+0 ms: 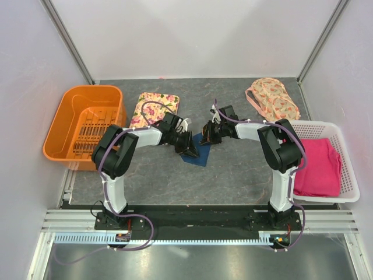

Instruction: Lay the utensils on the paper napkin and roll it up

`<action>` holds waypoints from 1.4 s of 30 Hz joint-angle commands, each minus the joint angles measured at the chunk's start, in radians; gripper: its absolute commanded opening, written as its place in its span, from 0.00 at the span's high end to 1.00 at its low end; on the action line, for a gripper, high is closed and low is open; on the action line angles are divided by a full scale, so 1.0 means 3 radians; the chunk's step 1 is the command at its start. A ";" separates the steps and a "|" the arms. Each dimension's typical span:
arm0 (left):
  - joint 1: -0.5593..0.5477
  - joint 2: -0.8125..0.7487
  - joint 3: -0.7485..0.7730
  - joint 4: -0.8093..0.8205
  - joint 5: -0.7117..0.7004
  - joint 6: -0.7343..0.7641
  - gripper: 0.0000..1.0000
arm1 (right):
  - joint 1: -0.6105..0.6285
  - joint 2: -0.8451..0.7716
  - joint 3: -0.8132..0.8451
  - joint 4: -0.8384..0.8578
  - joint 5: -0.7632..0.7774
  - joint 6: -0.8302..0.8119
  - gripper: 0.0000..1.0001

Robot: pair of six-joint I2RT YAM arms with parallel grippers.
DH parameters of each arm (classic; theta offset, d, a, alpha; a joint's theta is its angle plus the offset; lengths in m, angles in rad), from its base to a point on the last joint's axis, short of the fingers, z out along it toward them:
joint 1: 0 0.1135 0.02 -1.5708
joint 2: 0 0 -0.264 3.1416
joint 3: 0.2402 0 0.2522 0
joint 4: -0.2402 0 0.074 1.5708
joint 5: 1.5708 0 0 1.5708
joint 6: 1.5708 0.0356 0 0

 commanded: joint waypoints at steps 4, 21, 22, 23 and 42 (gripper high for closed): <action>0.0304 -0.0887 -0.0396 0.0060 -0.0284 -0.0080 0.55 | 0.0003 0.0218 -0.0019 -0.0127 0.0174 -0.0146 1.00; 0.0570 -0.0956 -0.0882 0.0156 -0.0980 -0.0310 0.36 | 0.0029 0.0284 -0.0039 -0.0352 -0.0122 -0.0545 1.00; 0.0565 -0.0930 -0.0892 0.0157 -0.1006 -0.0315 0.36 | 0.0034 0.0284 -0.0044 -0.0357 -0.0122 -0.0566 1.00; 0.0571 -0.0899 -0.0893 0.0167 -0.1021 -0.0330 0.36 | 0.0034 0.0284 -0.0044 -0.0377 -0.0138 -0.0571 1.00; 0.0468 -0.0296 -0.0841 0.1107 -0.0485 -0.0647 0.41 | 0.0034 0.0325 -0.0065 -0.0449 -0.0209 -0.0576 1.00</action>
